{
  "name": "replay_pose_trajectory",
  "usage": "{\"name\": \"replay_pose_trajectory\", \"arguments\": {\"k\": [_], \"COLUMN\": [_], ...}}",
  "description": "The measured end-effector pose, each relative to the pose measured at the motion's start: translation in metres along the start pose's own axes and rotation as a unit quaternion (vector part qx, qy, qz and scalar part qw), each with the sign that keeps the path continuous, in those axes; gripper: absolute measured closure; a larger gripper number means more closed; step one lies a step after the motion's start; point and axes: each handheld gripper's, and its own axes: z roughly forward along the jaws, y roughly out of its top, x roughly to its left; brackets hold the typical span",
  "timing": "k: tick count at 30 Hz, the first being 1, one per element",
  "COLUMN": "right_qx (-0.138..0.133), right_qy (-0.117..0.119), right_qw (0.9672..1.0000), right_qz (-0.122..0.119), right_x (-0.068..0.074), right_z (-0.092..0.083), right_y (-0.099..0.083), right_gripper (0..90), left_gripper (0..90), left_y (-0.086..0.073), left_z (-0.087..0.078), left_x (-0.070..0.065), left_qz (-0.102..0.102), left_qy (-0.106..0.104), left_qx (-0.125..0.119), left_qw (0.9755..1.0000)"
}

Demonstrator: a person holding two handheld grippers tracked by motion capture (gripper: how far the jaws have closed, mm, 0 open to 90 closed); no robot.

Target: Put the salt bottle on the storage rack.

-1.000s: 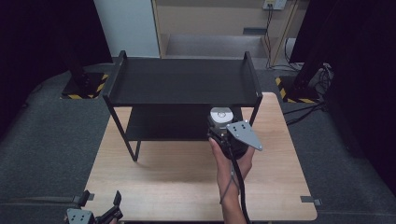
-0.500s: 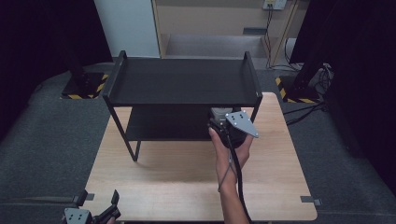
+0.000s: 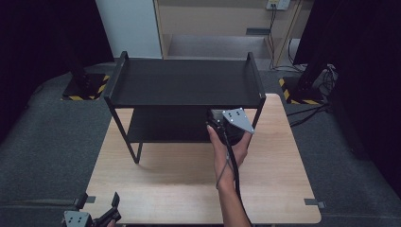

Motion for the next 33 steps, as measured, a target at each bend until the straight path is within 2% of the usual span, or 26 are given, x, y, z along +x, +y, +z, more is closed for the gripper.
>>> {"name": "replay_pose_trajectory", "arguments": {"k": [16,33], "right_qx": [0.000,-0.008], "right_qy": [-0.006,-0.004], "right_qw": [1.0000,0.9999], "right_qz": [0.007,0.007], "right_x": [0.000,-0.002], "right_z": [0.009,0.008], "right_y": [-0.005,-0.010], "right_gripper": [31.9,31.6], "left_gripper": [2.7,2.8], "left_y": [0.000,0.000], "left_z": [0.000,-0.001], "left_x": [0.002,0.002], "left_qz": [-0.001,-0.001], "left_qy": [-0.001,-0.004], "left_qx": [0.001,0.000], "left_qw": [1.0000,1.0000]}}
